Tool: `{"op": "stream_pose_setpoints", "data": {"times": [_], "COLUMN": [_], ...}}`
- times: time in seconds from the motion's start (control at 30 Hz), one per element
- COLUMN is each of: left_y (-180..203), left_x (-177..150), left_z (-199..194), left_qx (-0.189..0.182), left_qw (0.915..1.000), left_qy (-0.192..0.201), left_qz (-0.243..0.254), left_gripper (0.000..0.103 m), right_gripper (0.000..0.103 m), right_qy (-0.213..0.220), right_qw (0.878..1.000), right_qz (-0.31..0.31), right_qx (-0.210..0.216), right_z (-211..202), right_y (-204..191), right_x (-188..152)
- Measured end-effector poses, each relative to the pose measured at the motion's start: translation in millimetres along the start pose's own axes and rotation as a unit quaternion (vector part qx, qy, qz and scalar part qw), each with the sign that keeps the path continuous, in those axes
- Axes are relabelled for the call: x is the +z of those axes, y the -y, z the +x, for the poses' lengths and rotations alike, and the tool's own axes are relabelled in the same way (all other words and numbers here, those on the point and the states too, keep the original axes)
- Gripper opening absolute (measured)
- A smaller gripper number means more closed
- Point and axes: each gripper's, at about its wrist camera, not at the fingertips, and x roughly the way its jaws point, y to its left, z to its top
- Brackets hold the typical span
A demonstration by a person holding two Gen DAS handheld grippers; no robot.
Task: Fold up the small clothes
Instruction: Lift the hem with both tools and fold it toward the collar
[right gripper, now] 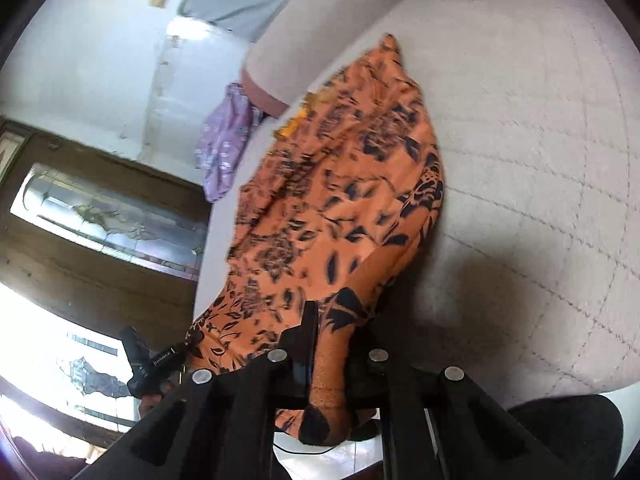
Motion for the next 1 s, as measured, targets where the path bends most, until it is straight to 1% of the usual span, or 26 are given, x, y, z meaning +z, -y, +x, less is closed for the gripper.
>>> {"op": "stream_pose_setpoints", "data": {"times": [0.03,0.07,0.1,0.17,0.27,0.4,0.47,0.5,0.57,0.6,0.67,0.7,0.73,0.77,0.8,0.83,0.87,0.9,0.93,0.97,1.0], "left_y": [-3,-6,-9,-8,-7,-12,-10,-6,4,11,26,34,42,45,49,51,53,53,51,45,35], "left_x": [-6,-10,-14,-11,-4,-7,-1,8,28,45,89,116,153,172,206,224,246,264,274,280,282], "left_z": [14,18,18,15,8,19,18,19,13,7,-8,-13,-18,-16,-9,2,28,59,85,105,124], "left_qx": [0.011,0.015,0.009,0.007,-0.001,0.004,0.002,-0.006,-0.024,-0.031,-0.053,-0.067,-0.081,-0.083,-0.076,-0.067,-0.054,-0.050,-0.039,-0.019,0.007], "left_qw": [0.9997,0.9994,0.9996,0.9997,0.9998,0.9993,0.9988,0.9986,0.9985,0.9983,0.9968,0.9955,0.9932,0.9919,0.9895,0.9886,0.9907,0.9944,0.9969,0.9985,0.9993], "left_qy": [-0.024,-0.031,-0.026,-0.025,-0.015,-0.038,-0.047,-0.049,-0.038,-0.024,0.014,0.035,0.068,0.086,0.120,0.133,0.123,0.091,0.067,0.052,0.032], "left_qz": [-0.004,-0.005,-0.007,-0.003,0.011,0.006,0.015,0.019,0.032,0.044,0.058,0.058,0.050,0.043,0.026,0.023,0.022,0.019,0.012,-0.001,-0.020], "left_gripper": [0.005,0.005,0.005,0.005,0.005,0.005,0.005,0.005,0.005,0.005,0.005,0.005,0.005,0.008,0.008,0.014,0.042,0.059,0.077,0.077,0.077], "right_gripper": [0.010,0.010,0.010,0.010,0.010,0.010,0.010,0.010,0.010,0.010,0.009,0.009,0.009,0.009,0.009,0.009,0.013,0.017,0.040,0.068,0.070], "right_qy": [-0.005,-0.015,-0.021,-0.030,-0.033,-0.044,-0.057,-0.061,-0.060,-0.049,-0.023,-0.007,0.014,0.050,0.078,0.099,0.124,0.133,0.128,0.123,0.133], "right_qw": [1.000,1.000,0.999,0.999,0.999,0.998,0.997,0.997,0.997,0.997,0.997,0.997,0.996,0.992,0.990,0.988,0.987,0.987,0.989,0.991,0.990], "right_qz": [0.007,0.020,0.029,0.040,0.038,0.044,0.052,0.053,0.050,0.047,0.036,0.027,0.017,0.005,-0.001,-0.001,0.022,0.039,0.041,0.039,0.047], "right_qx": [-0.006,-0.015,-0.019,-0.021,-0.012,-0.010,-0.006,-0.005,0.006,0.025,0.057,0.074,0.091,0.114,0.121,0.117,0.101,0.083,0.063,0.028,-0.007], "right_z": [4,11,14,18,17,20,23,23,23,20,16,15,13,10,8,9,19,30,42,58,66], "right_y": [5,15,22,30,31,35,38,38,31,23,6,-5,-16,-29,-36,-38,-31,-22,-15,-4,7], "right_x": [-3,-7,-11,-17,-16,-14,-14,-11,1,16,50,72,96,131,156,175,203,220,232,243,245]}}
